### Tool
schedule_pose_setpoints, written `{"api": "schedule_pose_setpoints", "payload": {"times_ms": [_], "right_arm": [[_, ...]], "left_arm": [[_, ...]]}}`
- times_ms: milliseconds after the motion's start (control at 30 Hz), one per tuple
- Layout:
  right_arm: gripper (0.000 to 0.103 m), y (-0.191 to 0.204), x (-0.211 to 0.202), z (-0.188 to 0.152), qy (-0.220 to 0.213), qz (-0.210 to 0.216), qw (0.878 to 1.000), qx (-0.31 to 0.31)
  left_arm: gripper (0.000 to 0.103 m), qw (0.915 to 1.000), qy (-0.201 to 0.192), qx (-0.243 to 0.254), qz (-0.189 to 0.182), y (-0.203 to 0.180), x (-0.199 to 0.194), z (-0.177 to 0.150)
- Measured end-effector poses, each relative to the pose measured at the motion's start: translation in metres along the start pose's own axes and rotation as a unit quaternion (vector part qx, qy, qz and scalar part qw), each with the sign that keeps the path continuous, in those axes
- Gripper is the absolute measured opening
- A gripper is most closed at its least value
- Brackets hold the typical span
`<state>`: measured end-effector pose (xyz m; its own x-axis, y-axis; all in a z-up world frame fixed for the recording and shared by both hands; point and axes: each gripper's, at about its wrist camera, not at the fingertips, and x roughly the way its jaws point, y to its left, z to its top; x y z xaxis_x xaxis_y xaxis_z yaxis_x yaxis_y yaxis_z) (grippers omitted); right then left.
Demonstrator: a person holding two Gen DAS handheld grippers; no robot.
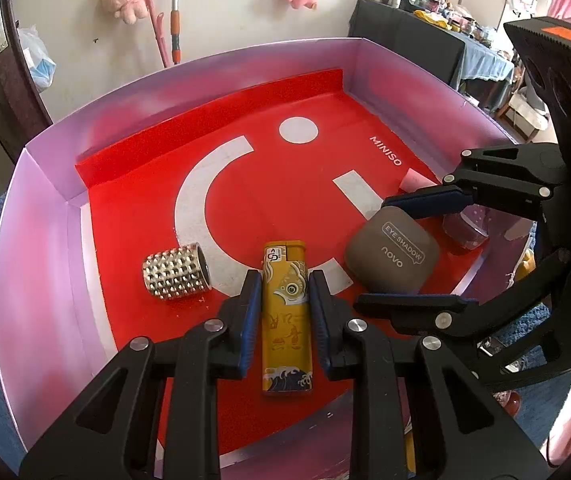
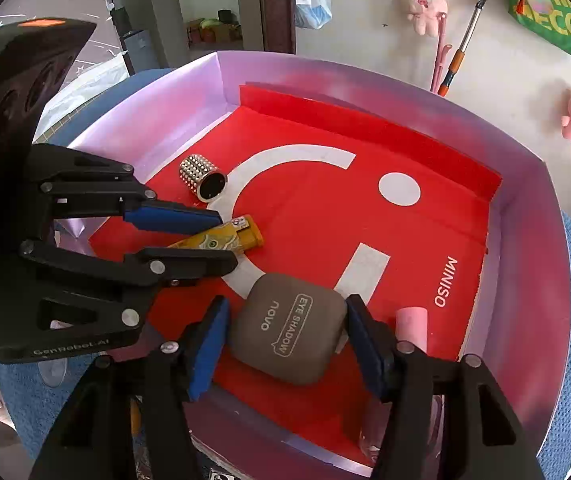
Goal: Organize rigid objects
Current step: 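Carry the lighter and compact over the pink box with both grippers, then open both grippers to release the lighter and compact into the box, then lift both open grippers up and away from the box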
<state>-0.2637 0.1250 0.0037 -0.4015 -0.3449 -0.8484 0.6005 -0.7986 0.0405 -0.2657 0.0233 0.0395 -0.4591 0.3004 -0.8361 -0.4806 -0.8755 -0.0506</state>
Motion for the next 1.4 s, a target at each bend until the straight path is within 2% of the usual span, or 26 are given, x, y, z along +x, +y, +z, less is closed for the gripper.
{"api": "schedule_pose_setpoints", "payload": {"times_ms": [367, 400, 433, 467, 533, 667, 933, 1000, 1167, 1267, 1400], "right_arm": [[0.066, 0.000, -0.001, -0.001, -0.002, 0.000, 1.000, 0.004], [0.068, 0.000, -0.001, -0.001, -0.002, -0.002, 1.000, 0.003], [0.069, 0.000, -0.002, -0.001, -0.003, -0.003, 1.000, 0.003], [0.069, 0.001, -0.002, -0.002, -0.003, -0.002, 1.000, 0.001], [0.069, 0.002, -0.004, -0.002, -0.008, -0.004, 1.000, -0.002], [0.070, 0.003, -0.012, -0.001, -0.016, -0.010, 1.000, -0.004], [0.072, 0.012, -0.036, -0.004, -0.036, -0.019, 0.999, -0.007], [0.079, 0.018, -0.049, -0.006, -0.047, -0.020, 0.999, -0.009], [0.088, 0.034, -0.086, -0.013, -0.082, -0.026, 0.996, -0.012], [0.094, 0.046, -0.115, -0.022, -0.109, -0.031, 0.994, -0.010], [0.101, 0.060, -0.150, -0.034, -0.147, -0.048, 0.988, -0.008]], "left_arm": [[0.025, 0.9998, -0.003, -0.015, -0.012, 0.003, -0.001, 0.000], [0.027, 0.9998, -0.006, -0.016, -0.012, 0.004, -0.002, 0.000], [0.036, 0.9998, -0.010, -0.017, -0.010, 0.004, -0.004, -0.001], [0.050, 0.9997, -0.014, -0.017, -0.007, 0.004, -0.005, -0.001], [0.061, 0.9991, -0.035, -0.017, 0.016, 0.005, -0.012, -0.001], [0.063, 0.9983, -0.051, -0.027, 0.002, 0.008, -0.025, 0.000], [0.068, 0.9956, -0.087, -0.025, 0.023, 0.000, -0.059, -0.003], [0.072, 0.9937, -0.104, -0.024, 0.034, -0.005, -0.073, -0.007], [0.075, 0.9868, -0.150, -0.029, 0.053, -0.015, -0.112, -0.022], [0.080, 0.9811, -0.180, -0.036, 0.061, -0.021, -0.137, -0.035], [0.082, 0.9726, -0.216, -0.043, 0.073, -0.031, -0.166, -0.055]]}}
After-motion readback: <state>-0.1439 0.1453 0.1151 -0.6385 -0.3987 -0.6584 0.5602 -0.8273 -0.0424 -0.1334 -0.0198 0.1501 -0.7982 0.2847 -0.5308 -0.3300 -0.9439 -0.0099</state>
